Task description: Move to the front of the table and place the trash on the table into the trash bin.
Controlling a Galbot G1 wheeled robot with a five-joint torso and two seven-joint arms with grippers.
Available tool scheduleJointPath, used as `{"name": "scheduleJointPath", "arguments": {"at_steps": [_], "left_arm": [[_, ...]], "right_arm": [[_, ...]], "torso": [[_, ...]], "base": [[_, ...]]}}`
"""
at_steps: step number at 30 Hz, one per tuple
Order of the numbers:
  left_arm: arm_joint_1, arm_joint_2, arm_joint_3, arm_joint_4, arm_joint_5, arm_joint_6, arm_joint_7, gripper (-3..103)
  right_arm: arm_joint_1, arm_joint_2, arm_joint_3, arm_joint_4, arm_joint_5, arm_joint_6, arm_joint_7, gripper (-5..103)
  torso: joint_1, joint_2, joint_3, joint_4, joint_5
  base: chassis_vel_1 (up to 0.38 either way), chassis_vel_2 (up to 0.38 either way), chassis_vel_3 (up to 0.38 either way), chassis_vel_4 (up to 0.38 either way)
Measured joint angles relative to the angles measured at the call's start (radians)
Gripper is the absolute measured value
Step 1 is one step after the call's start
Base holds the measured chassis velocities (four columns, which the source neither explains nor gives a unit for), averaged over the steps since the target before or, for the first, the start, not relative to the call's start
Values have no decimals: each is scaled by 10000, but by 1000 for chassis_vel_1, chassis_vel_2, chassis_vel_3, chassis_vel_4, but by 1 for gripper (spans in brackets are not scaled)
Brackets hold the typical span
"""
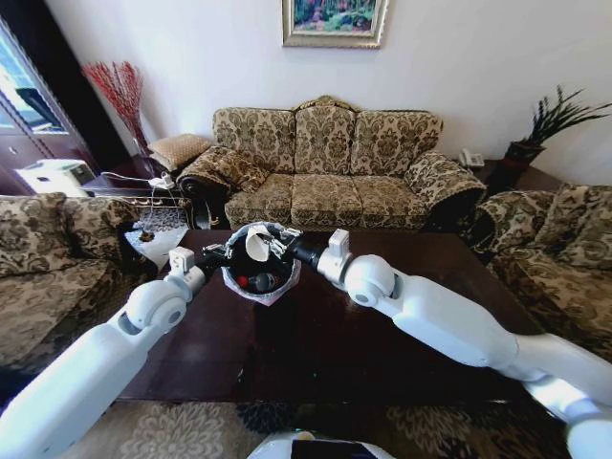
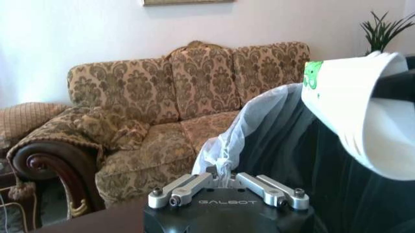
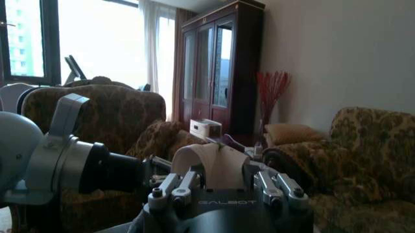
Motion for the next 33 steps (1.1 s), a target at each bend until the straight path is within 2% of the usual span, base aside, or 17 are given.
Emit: {"name": "scheduleJointPath", "arguments": {"at_steps": [1, 3, 7, 8, 11, 12, 14, 15, 17, 23, 26, 28, 30, 31, 32, 33], "left_arm": [[19, 0, -18, -44, 0, 1, -16, 0], [32, 0, -23, -57, 0, 1, -23, 0], [148, -5, -62, -139, 4, 9, -81, 0], [148, -5, -62, -139, 4, 9, -81, 0], [168, -25, -83, -238, 4, 35, -139, 0], [168, -25, -83, -238, 4, 35, -139, 0], [172, -44, -88, -274, 2, 54, -174, 0], [172, -44, -88, -274, 2, 54, -174, 0], [206, -196, -135, -256, 78, 68, -262, 0], [414, -758, -370, -97, 518, -8, -527, 0], [645, -1337, -647, -273, 753, 16, -875, 0], [676, -1399, -696, -289, 835, 16, -892, 0], [914, -1724, -991, -358, 1276, 3, -966, 0], [914, -1724, -991, -358, 1276, 3, -966, 0], [1272, -1973, -1309, -403, 1590, -29, -969, 0], [1556, -2109, -1583, -426, 1791, -85, -931, 0]], "right_arm": [[0, -16, -16, 9, -2, 0, 11, 40], [0, -21, -23, 11, -3, 0, 15, 40], [0, -1, -74, -4, -5, 0, 84, 61], [0, -1, -74, -4, -5, 0, 84, 61], [3, 114, -108, -78, -36, 26, 210, 78], [3, 114, -108, -78, -36, 26, 210, 78], [23, 162, -107, -84, -36, 39, 343, 89], [23, 162, -107, -84, -36, 39, 343, 89], [47, 147, 58, -11, 10, 65, 610, 97], [-358, -265, 985, 313, 217, 79, 1344, 100], [-1418, -916, 1884, 462, -48, 165, 2398, 100], [-1585, -1018, 1984, 501, -106, 175, 2581, 100], [-2591, -1325, 2761, 677, -377, -9, 3400, 100], [-2591, -1325, 2761, 677, -377, -9, 3400, 100], [-3685, -1439, 3770, 855, -626, -407, 3973, 100], [-4631, -1487, 4705, 992, -780, -697, 4197, 100]], "torso": [[0, 0, 0, 0, 1], [0, 0, 0, 0, 1], [0, 0, 0, 1, -3], [0, 0, 0, 1, -3], [0, 0, 0, 1, -2], [0, 0, 0, 1, -2], [0, 0, 0, 1, 1], [0, 0, 0, 1, 1], [0, 0, 0, 2, 2], [0, 2, 0, 3, -3], [0, 2, -1, -2, 0], [0, 2, 0, -2, 0], [0, 2, -1, -3, 4], [0, 2, -1, -3, 4], [0, 2, 0, -2, 5], [0, 1, 0, 0, 0]], "base": [[0, 0, 0, 0], [0, 0, 0, 0], [0, 0, 0, 0], [0, 0, 0, 0], [0, 0, 0, 0], [0, 0, 0, 0], [0, 0, 0, 0], [0, 0, 0, 0], [0, 0, 0, 0], [0, 0, 0, 0], [0, 0, 0, 0], [0, 0, 0, 0], [0, 0, 0, 0], [0, 0, 0, 0], [0, 0, 0, 0], [0, 0, 0, 0]]}}
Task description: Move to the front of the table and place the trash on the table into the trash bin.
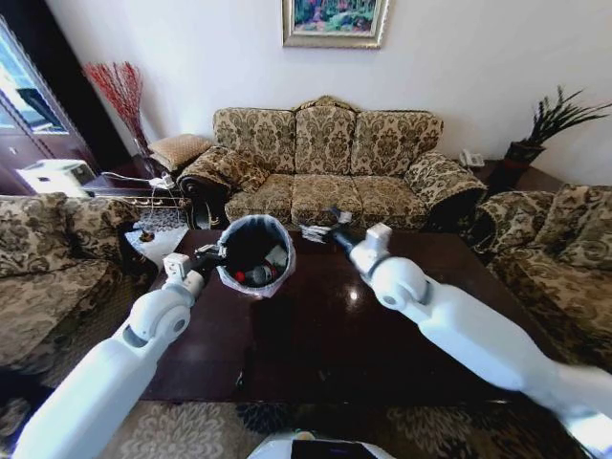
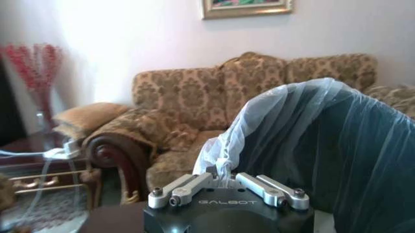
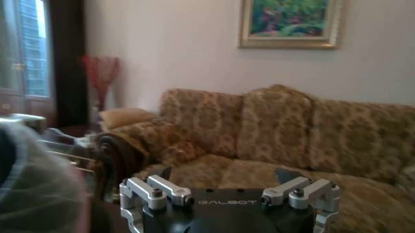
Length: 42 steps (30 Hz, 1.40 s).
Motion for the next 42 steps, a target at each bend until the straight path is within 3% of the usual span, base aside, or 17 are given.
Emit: {"name": "scheduleJointPath", "arguments": {"at_steps": [1, 4, 6, 7, 10, 11, 13, 18, 32, 42], "left_arm": [[377, -155, -405, -29, 256, -117, 117, 0], [765, -302, -853, -75, 511, -257, 351, 0], [1249, -556, -1366, -181, 787, -436, 705, 0], [1249, -556, -1366, -181, 787, -436, 705, 0], [1718, -1056, -1646, -421, 1159, -554, 914, 0], [1718, -1056, -1646, -421, 1159, -554, 914, 0], [1972, -1340, -1601, -540, 1419, -703, 958, 0], [2324, -1663, -1446, -761, 1762, -968, 970, 0], [2934, -2110, -1280, -1868, 2183, -1019, 872, 0], [3574, -2585, -1499, -2330, 2460, -1028, 860, 0]], "right_arm": [[-1300, -23, 1233, 137, -313, -143, 36, 100], [-2732, 5, 2504, 244, -812, -129, -134, 100], [-4763, 313, 4558, 529, -1554, 101, -752, 100], [-4763, 313, 4558, 529, -1554, 101, -752, 100], [-7389, 1493, 6627, 1398, -2902, 602, -2021, 100], [-7389, 1493, 6627, 1398, -2902, 602, -2021, 100], [-8331, 2299, 7113, 1967, -3556, 830, -2479, 100], [-9034, 3259, 7274, 2498, -4051, 877, -2499, 100], [-9241, 3501, 7461, 2636, -4296, 958, -2507, 100], [-9459, 3626, 7627, 1959, -4390, 1329, -2880, 100]], "torso": [[0, 1, 0, 6, -1], [-1, 1, -1, 3, 5], [-2, 1, -2, 0, -1], [-2, 1, -2, 0, -1], [-2, 2, -3, -5, 5], [-2, 2, -3, -5, 5], [-3, 2, -3, -4, -2], [-3, 2, -2, 3, -2], [-1, 2, -1, 1, -1], [1, -1, 1, -1, 7]], "base": [[0, 0, 0, 0], [0, 0, 0, 0], [0, 0, 0, 0], [0, 0, 0, 0], [0, 0, 0, 0], [0, 0, 0, 0], [0, 0, 0, 0], [0, 0, 0, 0], [-26, -27, 28, 35], [-236, -222, 224, 225]]}}
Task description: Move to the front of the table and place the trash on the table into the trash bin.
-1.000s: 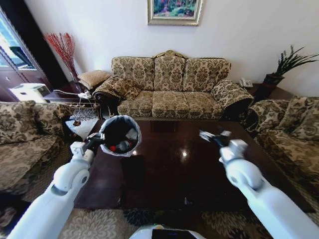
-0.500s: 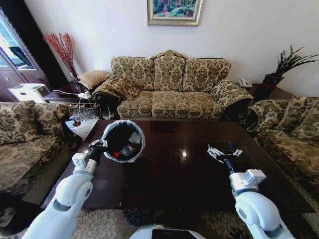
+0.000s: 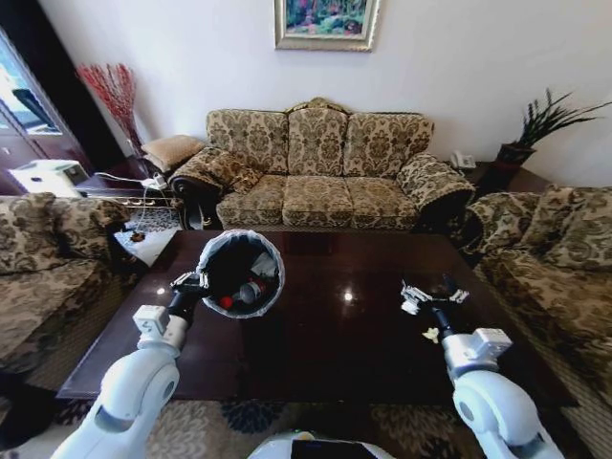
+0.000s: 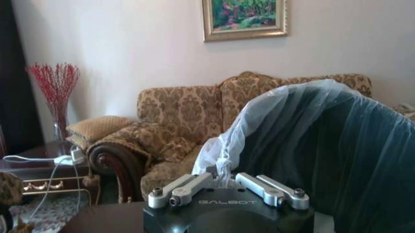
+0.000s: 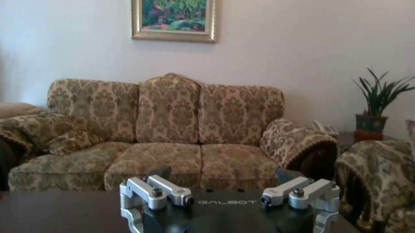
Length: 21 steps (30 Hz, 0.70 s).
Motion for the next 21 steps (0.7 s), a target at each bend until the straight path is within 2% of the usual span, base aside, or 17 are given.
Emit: {"name": "scheduleJointPath", "arguments": {"at_steps": [5, 7, 9, 14, 15, 16, 21], "left_arm": [[197, -154, 16, -99, 119, -46, 4, 0], [306, -218, 27, -185, 164, -69, 6, 0], [357, -231, 26, -232, 168, -78, 8, 0], [479, -285, -26, -266, 172, -130, 9, 0], [526, -344, -53, -265, 179, -159, -3, 0], [546, -374, -56, -263, 187, -169, -5, 0], [570, -436, 34, -228, 263, -210, -9, 0]], "right_arm": [[-82, 166, 39, -757, -166, 518, -513, 100], [-113, 382, 50, -1579, -527, 1056, -899, 100], [-134, 487, 41, -2047, -718, 1334, -1085, 100], [-169, 779, -16, -3093, -1001, 1882, -1601, 100], [-189, 871, -98, -3439, -1002, 2012, -1812, 100], [-198, 918, -163, -3627, -995, 2048, -1954, 100], [84, 1075, -457, -4619, -947, 2076, -2387, 100]], "torso": [[-1, 1, -1, -1, -13], [0, 0, 0, 1, 5], [0, 0, -1, 0, 6], [-2, 0, -1, -2, -1], [-1, 0, -1, 2, -20], [-1, 0, -1, 4, -21], [-1, 0, -1, 2, -11]], "base": [[-301, -289, 302, 279], [-215, -157, 192, 191], [-136, -123, 125, 107], [-10, -15, 19, 4], [0, 0, 0, 0], [49, 57, -41, -51], [40, 41, -25, -28]]}}
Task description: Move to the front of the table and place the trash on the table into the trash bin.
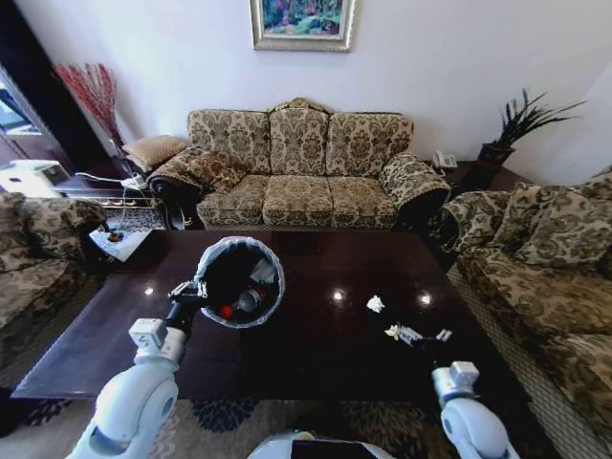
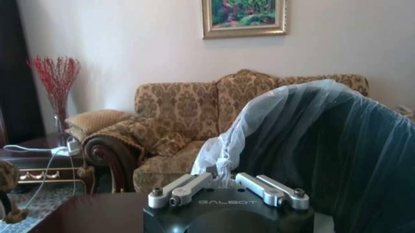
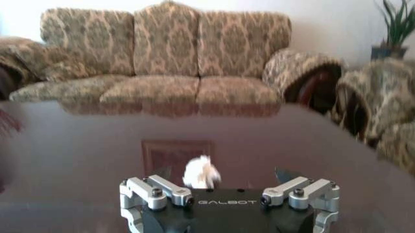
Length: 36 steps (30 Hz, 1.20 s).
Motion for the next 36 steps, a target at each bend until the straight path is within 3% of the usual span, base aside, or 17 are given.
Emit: {"name": "scheduleJointPath", "arguments": {"at_steps": [6, 22, 24, 26, 28, 30, 36], "left_arm": [[-13, -1, 113, 11, 35, -1, 10, 0], [-181, 357, 158, 274, -66, -33, 43, 0], [-209, 386, 149, 275, -101, -33, 46, 0], [-209, 386, 149, 275, -101, -33, 46, 0], [-226, 414, 130, 275, -140, -33, 49, 0], [-233, 419, 123, 275, -154, -33, 49, 0], [-279, 481, 123, 288, -189, -32, 47, 0]], "right_arm": [[828, 270, -395, -1081, 9, -104, 373, 100], [1788, 294, -865, -2507, -238, -87, 420, 100], [1930, 308, -957, -2653, -234, -73, 501, 91], [1930, 308, -957, -2653, -234, -73, 501, 91], [2008, 355, -1045, -2764, -244, -73, 553, 75], [2021, 371, -1072, -2786, -251, -72, 566, 75], [2038, 461, -1123, -2822, -326, -17, 632, 47]], "torso": [[0, 0, 0, -2, 6], [0, 0, 1, -1, 3], [0, 0, 1, 1, 3], [0, 0, 1, 1, 3], [0, 0, 1, -1, 4], [0, 0, 1, -1, 3], [0, 0, 1, 0, 3]], "base": [[0, 0, 0, 0], [0, 0, 0, 0], [0, 0, 0, 0], [0, 0, 0, 0], [0, 0, 0, 0], [0, 0, 0, 0], [0, 0, 0, 0]]}}
